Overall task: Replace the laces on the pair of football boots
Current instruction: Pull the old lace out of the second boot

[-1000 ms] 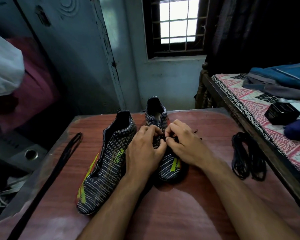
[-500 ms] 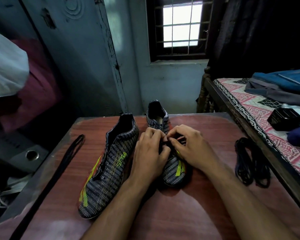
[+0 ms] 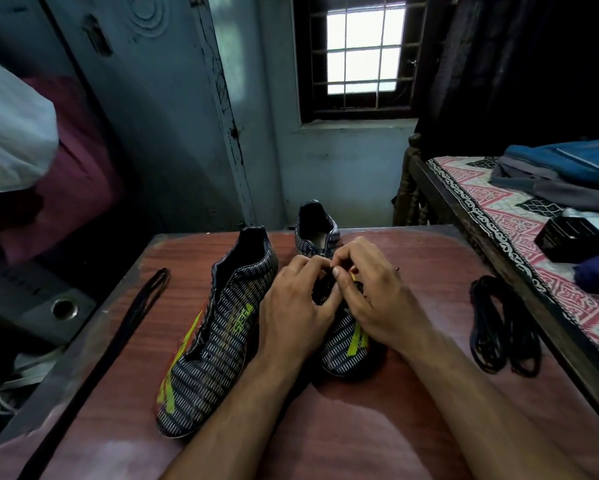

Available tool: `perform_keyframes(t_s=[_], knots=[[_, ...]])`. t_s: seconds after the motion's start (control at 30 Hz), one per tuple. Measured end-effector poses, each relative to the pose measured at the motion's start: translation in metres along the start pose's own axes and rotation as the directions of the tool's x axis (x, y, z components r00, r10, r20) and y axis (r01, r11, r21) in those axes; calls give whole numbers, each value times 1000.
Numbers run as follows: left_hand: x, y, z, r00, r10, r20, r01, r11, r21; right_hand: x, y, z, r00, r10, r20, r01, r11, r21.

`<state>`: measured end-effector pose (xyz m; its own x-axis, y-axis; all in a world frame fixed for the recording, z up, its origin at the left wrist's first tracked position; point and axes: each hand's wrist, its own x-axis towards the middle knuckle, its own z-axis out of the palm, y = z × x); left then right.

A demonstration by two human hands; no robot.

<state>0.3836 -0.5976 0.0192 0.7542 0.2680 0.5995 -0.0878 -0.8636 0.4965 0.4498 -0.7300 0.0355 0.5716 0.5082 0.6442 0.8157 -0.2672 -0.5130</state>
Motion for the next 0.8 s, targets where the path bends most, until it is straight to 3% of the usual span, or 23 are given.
perform_keyframes(t_s=[0.17, 0.37, 0.53, 0.8], knots=[[-1, -4, -1, 1000, -28, -3, 28, 999, 23, 1, -3, 0, 1000, 7, 10, -7, 999, 41], [-2, 2, 0, 998, 2, -63, -4, 999, -32, 0, 13, 0, 988, 150, 39, -151, 988, 33], [-4, 4, -2, 997, -7, -73, -3, 992, -126, -2, 14, 2, 996, 87, 6, -86, 996, -22], [-2, -1, 3, 999, -11, -38, 11, 1000, -11, 0, 3, -1, 993, -32, -113, 33, 999, 4]])
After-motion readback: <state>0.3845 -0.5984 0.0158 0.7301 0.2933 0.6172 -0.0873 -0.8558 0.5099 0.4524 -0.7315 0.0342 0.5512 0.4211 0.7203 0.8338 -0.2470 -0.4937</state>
